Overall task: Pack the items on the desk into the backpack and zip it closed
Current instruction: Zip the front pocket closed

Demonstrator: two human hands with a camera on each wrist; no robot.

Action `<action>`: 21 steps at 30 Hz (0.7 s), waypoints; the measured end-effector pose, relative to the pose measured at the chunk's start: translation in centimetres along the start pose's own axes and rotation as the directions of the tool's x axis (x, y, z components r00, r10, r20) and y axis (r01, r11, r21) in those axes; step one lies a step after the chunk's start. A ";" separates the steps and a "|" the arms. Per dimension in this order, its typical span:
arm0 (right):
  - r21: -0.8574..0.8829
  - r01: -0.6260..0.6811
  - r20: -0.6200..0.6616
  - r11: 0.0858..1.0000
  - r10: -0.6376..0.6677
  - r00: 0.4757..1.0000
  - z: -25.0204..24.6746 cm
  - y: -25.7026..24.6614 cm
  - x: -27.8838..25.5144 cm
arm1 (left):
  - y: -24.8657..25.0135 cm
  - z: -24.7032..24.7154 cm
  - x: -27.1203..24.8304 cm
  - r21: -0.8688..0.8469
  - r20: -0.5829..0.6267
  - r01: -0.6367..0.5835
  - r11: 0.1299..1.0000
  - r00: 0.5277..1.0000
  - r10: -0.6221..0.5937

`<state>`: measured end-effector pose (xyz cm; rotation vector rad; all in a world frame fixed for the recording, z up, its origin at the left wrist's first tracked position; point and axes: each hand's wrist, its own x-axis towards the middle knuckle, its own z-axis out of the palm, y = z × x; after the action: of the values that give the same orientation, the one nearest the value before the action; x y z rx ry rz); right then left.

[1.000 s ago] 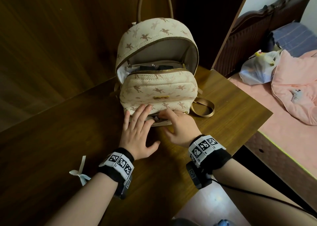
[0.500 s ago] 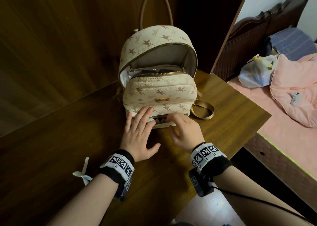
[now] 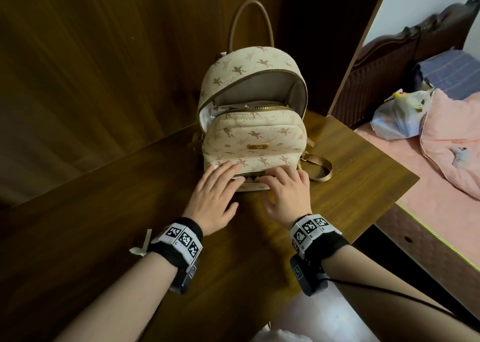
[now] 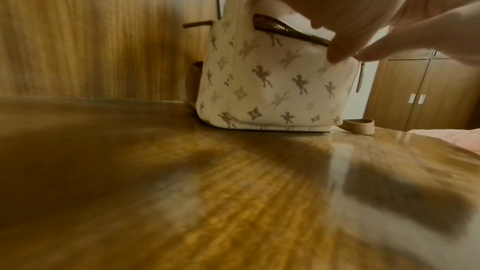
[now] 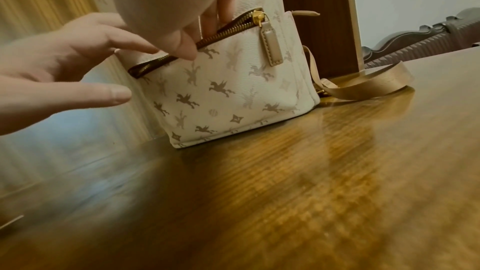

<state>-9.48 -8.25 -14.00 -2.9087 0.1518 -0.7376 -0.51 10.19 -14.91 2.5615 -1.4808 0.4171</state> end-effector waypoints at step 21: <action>0.171 -0.351 -0.074 0.921 0.367 0.927 3.0 -3.5 -1.1 | -9.3 -1.4 -13.2 0.064 0.597 0.834 0.548 0.409 -0.691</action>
<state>-8.77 -4.38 -16.58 -2.5872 0.5956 -0.7940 1.11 26.05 -17.62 2.8795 -0.1703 -0.6827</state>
